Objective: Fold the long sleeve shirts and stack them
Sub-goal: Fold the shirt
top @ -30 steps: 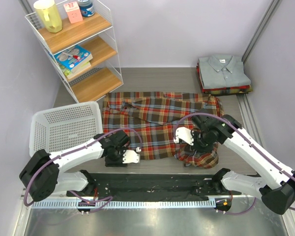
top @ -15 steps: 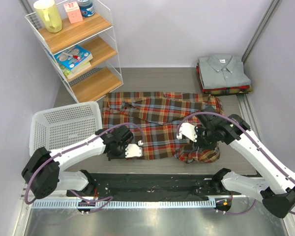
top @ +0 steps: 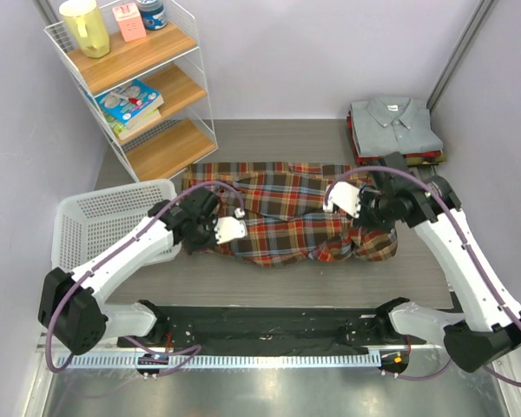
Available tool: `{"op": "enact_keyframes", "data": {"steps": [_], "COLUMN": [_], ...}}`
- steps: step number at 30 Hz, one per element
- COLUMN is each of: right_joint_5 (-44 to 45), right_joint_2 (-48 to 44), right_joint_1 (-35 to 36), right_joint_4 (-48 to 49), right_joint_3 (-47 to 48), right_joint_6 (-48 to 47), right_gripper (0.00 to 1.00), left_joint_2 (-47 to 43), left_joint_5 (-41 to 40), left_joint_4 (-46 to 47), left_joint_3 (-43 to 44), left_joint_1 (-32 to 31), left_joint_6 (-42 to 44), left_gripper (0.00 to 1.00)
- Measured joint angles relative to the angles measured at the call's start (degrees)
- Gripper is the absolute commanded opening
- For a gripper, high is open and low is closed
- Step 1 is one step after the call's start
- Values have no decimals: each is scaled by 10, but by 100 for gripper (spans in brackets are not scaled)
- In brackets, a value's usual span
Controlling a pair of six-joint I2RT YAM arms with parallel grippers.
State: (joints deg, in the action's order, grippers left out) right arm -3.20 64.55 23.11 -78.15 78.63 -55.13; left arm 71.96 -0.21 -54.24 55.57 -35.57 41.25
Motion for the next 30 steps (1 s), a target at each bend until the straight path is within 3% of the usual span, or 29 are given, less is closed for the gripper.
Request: {"op": "enact_keyframes", "data": {"steps": [9, 20, 30], "right_joint_5": [-25, -34, -33], "right_joint_2": [134, 289, 339], "right_joint_1": [-112, -122, -126], "right_joint_4": [8, 47, 70], "right_joint_3": [144, 263, 270], "right_joint_6": [-100, -163, -186], "right_gripper": [1, 1, 1], "left_joint_2": [56, 149, 227], "left_joint_5": [0, -7, -7], "left_joint_4": [14, 59, 90], "left_joint_3": [71, 153, 194], "left_joint_1": [69, 132, 143], "left_joint_6": [30, 58, 77], "left_gripper": [0, 0, 0]}}
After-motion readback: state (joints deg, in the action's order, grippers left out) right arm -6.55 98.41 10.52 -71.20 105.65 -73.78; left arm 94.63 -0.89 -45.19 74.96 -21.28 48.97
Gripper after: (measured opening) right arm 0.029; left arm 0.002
